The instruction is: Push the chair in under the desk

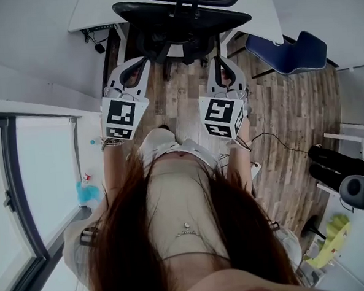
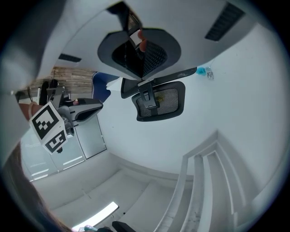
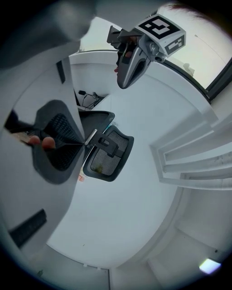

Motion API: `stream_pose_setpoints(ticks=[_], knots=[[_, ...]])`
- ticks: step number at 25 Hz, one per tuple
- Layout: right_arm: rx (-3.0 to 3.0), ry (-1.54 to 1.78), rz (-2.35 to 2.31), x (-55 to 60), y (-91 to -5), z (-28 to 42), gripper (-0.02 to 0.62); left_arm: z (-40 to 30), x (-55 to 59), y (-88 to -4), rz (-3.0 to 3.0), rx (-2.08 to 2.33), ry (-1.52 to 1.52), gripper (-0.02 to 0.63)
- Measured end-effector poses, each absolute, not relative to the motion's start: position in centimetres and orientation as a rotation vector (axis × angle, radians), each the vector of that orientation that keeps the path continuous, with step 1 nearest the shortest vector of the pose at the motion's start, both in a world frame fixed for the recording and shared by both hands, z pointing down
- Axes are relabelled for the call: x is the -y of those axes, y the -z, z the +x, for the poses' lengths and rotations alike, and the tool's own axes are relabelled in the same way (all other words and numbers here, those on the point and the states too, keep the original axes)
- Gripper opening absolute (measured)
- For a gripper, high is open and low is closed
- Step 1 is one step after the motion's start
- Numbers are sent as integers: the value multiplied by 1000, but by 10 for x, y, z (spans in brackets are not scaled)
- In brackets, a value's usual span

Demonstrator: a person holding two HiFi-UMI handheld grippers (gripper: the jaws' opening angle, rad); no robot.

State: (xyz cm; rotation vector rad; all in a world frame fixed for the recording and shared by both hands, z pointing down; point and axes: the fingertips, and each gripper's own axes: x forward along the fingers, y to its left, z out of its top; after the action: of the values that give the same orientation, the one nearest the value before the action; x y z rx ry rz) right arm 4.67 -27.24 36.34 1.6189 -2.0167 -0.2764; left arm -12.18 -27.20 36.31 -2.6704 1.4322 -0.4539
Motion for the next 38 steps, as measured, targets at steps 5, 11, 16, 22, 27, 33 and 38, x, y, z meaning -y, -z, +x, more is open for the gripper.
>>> stream_pose_setpoints(ticks=[5, 11, 16, 22, 27, 33, 38], knots=[[2022, 294, 1591, 262, -364, 57, 29, -107, 261, -363, -2671, -1435, 458, 5], [2032, 290, 1563, 248, -369, 63, 29, -93, 245, -367, -2665, -1426, 498, 5], [2036, 291, 1553, 236, -371, 70, 28, -86, 234, -368, -2670, -1434, 500, 5], [2036, 298, 1550, 225, -372, 77, 26, -76, 220, -368, -2665, -1422, 520, 3], [2041, 304, 1546, 215, -370, 80, 26, -72, 208, -363, -2655, -1423, 516, 5], [2045, 313, 1551, 202, -371, 84, 26, -67, 194, -363, -2650, -1419, 521, 5], [2044, 310, 1557, 194, -372, 88, 26, -62, 187, -365, -2649, -1409, 528, 5]])
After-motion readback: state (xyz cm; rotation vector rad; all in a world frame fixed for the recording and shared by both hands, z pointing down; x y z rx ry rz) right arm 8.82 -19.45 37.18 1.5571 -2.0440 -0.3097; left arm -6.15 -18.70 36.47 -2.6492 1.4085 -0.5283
